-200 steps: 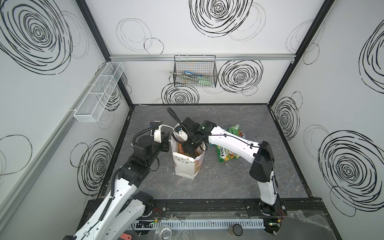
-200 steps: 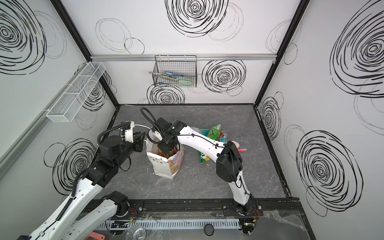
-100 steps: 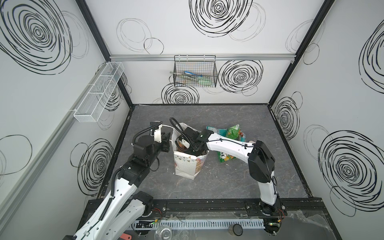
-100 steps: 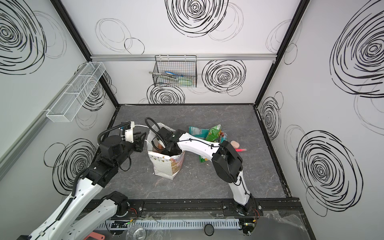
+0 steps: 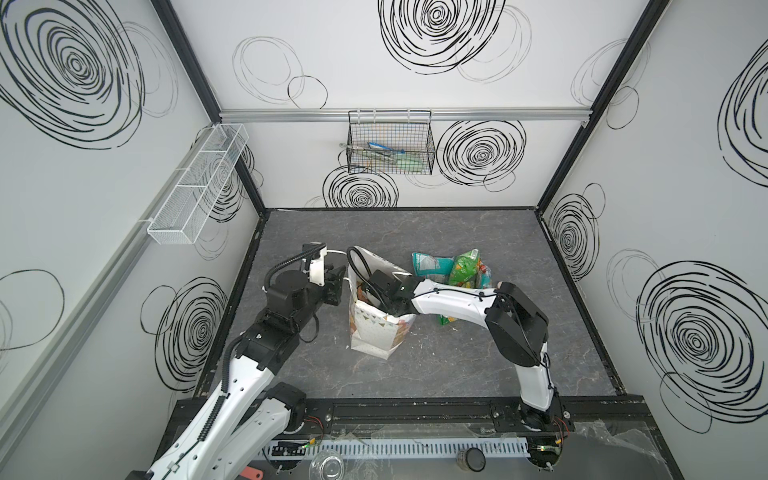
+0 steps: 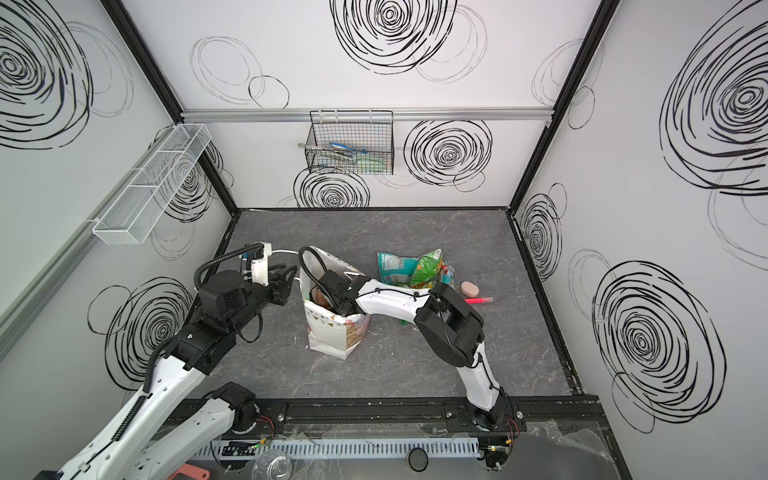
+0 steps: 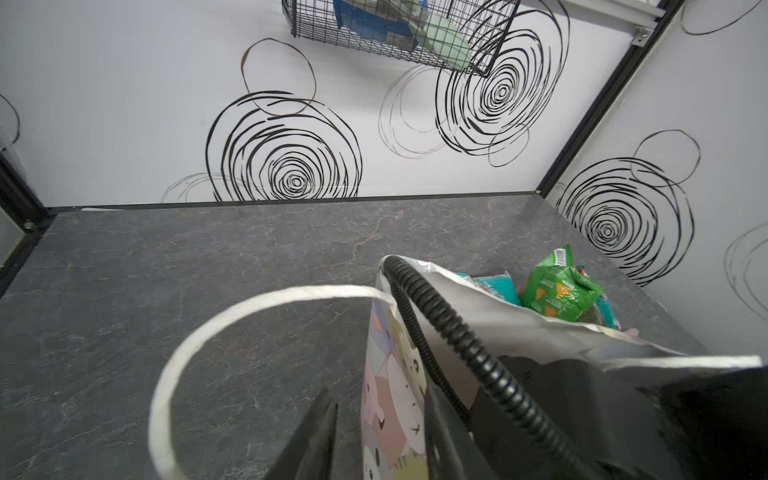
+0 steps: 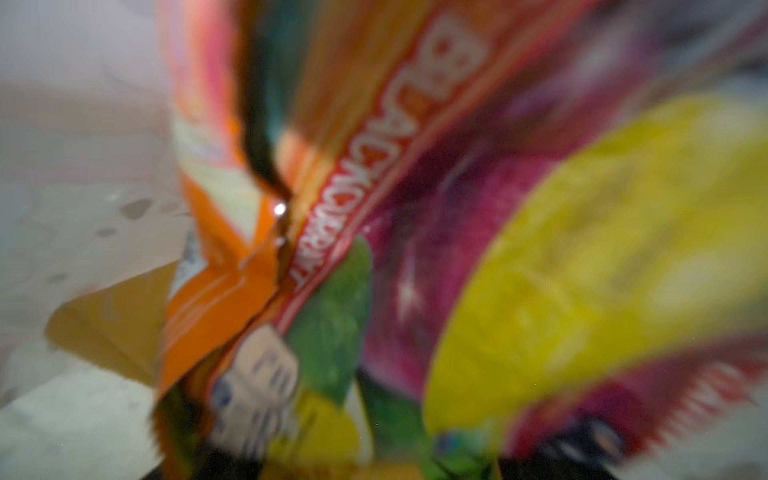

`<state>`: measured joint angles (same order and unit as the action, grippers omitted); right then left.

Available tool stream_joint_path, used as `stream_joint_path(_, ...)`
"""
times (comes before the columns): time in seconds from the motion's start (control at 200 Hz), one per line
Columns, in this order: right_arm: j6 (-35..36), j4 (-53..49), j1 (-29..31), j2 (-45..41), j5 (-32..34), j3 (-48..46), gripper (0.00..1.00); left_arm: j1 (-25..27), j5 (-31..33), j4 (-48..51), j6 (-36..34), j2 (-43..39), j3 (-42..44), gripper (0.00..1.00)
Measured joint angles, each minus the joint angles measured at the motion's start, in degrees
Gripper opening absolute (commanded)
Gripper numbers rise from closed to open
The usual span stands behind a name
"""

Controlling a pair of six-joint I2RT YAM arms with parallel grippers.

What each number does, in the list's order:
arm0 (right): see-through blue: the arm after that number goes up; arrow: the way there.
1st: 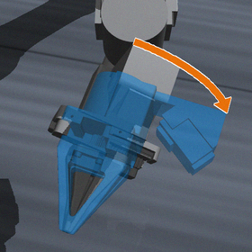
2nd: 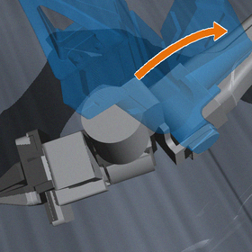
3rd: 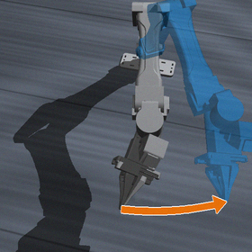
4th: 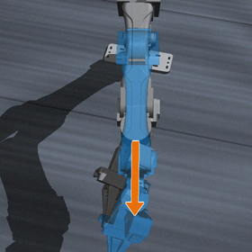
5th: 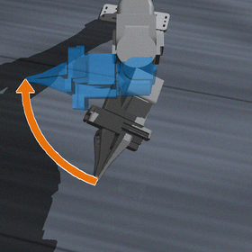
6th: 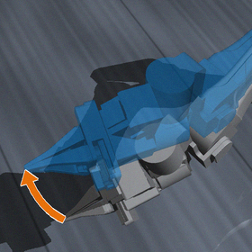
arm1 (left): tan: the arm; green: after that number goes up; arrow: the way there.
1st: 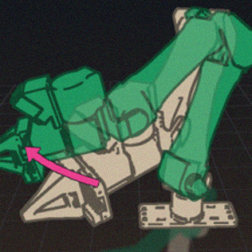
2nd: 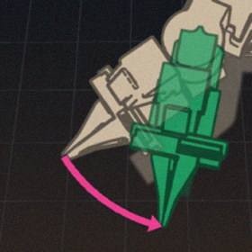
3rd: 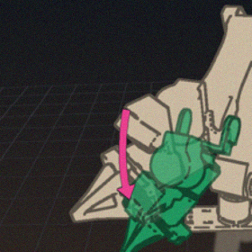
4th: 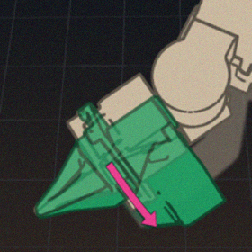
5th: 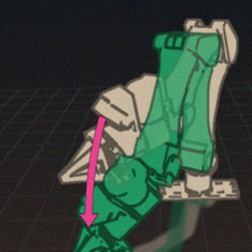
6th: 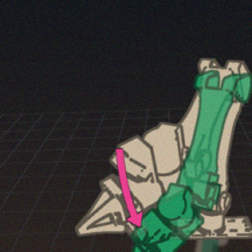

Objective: Take the snacks out of the paper bag
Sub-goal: 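Hold the bag rim with the left gripper while the right reaches inside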

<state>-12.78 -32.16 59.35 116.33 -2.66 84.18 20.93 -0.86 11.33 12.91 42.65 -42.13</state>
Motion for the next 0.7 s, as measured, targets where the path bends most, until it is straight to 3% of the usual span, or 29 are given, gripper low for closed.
stream_joint_path(0.18, -1.62, 1.92, 0.00, 0.61, -1.42, -0.59, 0.66, 0.35, -1.81, -0.87, -0.28, -0.26, 0.00, 0.54)
stream_joint_path(0.3, -2.51, 3.23, 0.00, 0.74, -2.34, -0.79, 0.48, 0.66, -2.21, -1.18, -0.50, -0.83, 0.00, 0.57)
stream_joint_path(0.48, -3.54, 4.28, -0.07, 0.22, -3.02, -0.66, 0.14, 0.98, -2.51, -1.20, -1.09, -1.77, 0.00, 0.63)
stream_joint_path(0.7, -3.96, 4.22, -0.28, -1.18, -1.99, -0.33, 0.05, 2.03, -2.49, -1.18, -1.51, -2.69, 0.00, 0.76)
